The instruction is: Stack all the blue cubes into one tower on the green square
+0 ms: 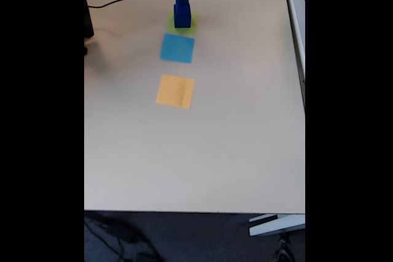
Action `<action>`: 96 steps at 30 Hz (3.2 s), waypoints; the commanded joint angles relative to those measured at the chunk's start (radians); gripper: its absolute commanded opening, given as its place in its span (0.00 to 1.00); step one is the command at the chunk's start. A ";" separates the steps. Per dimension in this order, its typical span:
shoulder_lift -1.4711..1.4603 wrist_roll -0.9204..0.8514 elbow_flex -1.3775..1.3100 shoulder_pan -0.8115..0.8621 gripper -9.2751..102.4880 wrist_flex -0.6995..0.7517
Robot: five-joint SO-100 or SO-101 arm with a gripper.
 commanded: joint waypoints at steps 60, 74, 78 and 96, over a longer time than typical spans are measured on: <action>0.107 0.006 -0.032 -0.029 0.17 -0.025; 0.095 0.008 -0.041 -0.028 0.17 -0.025; 0.091 0.012 -0.043 -0.031 0.17 -0.020; 0.078 0.021 -0.048 -0.043 0.16 -0.021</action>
